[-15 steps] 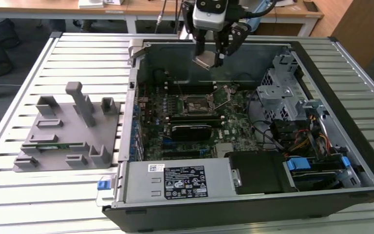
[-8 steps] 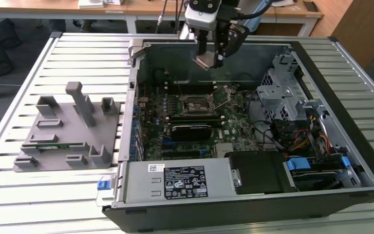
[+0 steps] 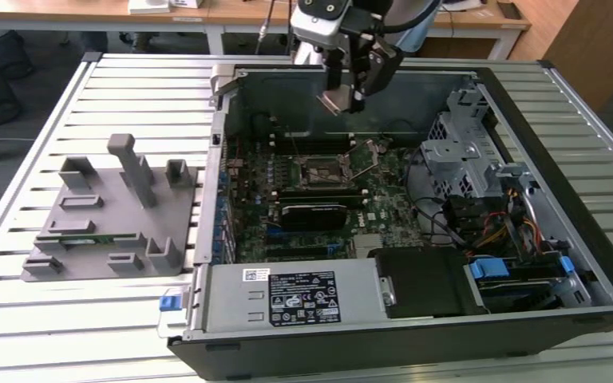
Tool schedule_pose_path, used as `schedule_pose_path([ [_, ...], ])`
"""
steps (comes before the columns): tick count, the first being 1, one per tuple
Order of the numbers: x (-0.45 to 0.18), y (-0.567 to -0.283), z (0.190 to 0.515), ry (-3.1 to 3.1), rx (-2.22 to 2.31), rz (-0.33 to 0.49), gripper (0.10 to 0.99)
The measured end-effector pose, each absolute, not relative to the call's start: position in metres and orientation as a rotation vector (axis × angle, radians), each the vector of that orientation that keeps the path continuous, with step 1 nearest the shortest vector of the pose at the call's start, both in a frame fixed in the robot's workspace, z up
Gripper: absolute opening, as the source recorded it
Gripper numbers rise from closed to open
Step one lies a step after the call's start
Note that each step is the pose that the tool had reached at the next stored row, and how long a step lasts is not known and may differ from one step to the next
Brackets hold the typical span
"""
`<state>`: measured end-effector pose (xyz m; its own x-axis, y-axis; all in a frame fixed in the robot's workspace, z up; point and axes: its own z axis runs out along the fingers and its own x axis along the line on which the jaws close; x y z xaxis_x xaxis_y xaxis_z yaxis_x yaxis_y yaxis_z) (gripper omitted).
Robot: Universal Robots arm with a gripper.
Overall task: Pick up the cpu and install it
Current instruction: 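Place the cpu into insertion slot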
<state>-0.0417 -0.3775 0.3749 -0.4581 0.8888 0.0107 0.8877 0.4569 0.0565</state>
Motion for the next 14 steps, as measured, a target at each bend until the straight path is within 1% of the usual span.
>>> schedule_pose_path([
  [14, -0.0417, -0.3775, 0.3727, 2.434, 1.942, 0.079, 0.533],
])
